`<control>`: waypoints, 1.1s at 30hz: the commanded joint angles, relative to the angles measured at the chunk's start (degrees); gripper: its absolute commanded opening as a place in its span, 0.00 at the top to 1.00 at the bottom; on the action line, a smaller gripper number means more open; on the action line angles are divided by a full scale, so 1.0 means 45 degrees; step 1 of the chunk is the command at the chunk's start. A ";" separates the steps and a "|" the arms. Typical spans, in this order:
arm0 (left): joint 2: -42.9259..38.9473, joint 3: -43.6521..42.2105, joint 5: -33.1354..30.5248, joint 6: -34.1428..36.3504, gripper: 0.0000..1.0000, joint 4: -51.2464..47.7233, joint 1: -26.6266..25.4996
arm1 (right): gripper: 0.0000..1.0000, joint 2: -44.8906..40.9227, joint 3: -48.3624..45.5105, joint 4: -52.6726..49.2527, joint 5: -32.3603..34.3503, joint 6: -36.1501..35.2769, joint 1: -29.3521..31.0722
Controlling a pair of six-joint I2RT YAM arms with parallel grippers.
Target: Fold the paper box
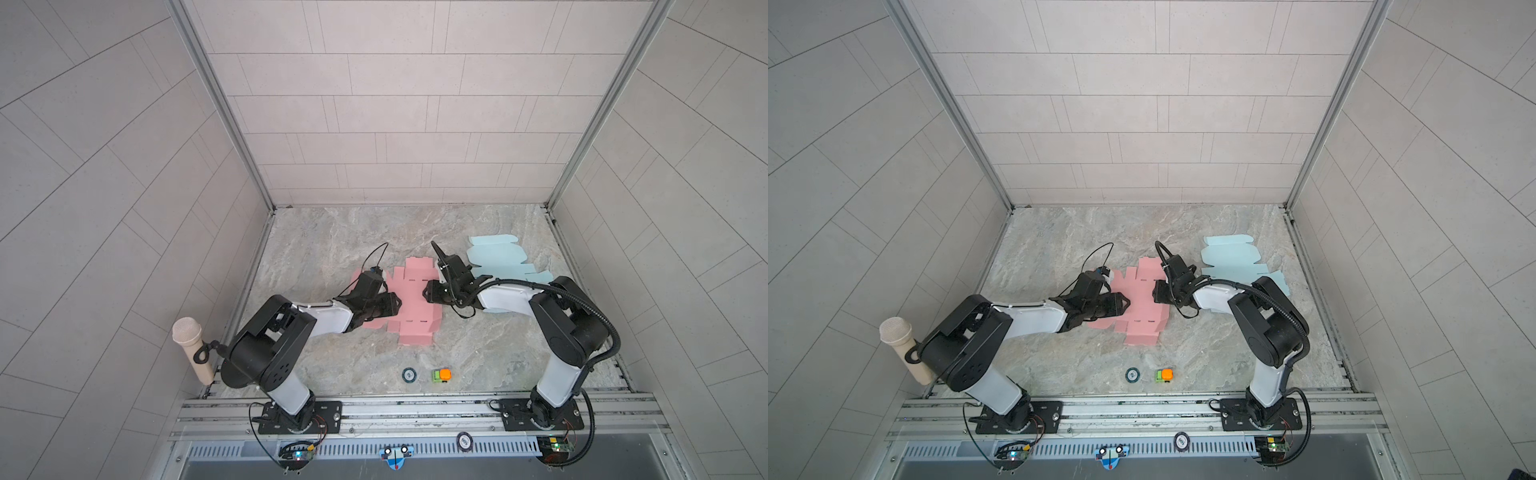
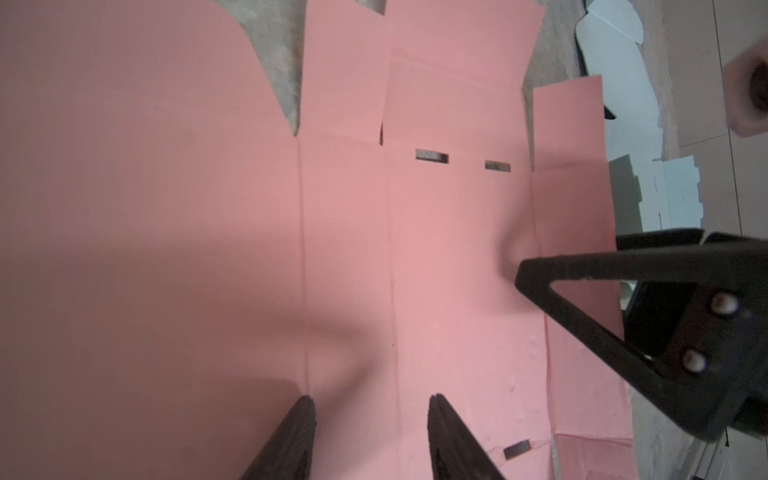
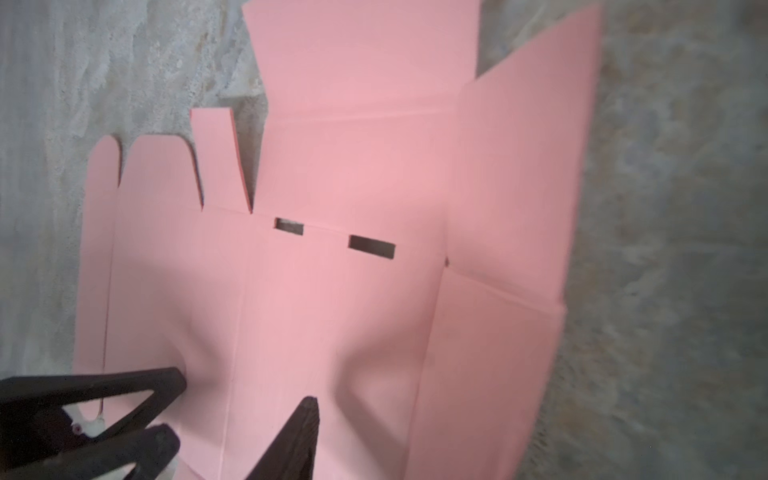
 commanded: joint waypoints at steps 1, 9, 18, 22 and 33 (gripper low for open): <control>-0.0005 -0.0751 -0.0532 -0.0454 0.52 -0.0295 -0.0080 | 0.51 0.0156 0.0309 -0.0975 0.0717 -0.0568 -0.0078; -0.0700 -0.1313 -0.0701 -0.0485 0.49 -0.0141 -0.0080 | 0.39 -0.0412 0.0184 -0.1738 0.1233 -0.0887 -0.0166; -0.0828 -0.1625 -0.0817 -0.0397 0.47 -0.0069 0.0018 | 0.38 -0.1782 -0.0900 -0.2123 0.1529 -0.0857 -0.0089; -0.0815 -0.1941 -0.0838 -0.0532 0.47 0.0355 0.0018 | 0.40 -0.2050 -0.1239 -0.1784 0.0889 -0.0670 -0.0070; -0.0636 -0.2152 -0.0564 -0.0749 0.47 0.0934 0.0018 | 0.51 -0.1369 -0.1193 -0.0407 -0.0663 0.0280 0.0039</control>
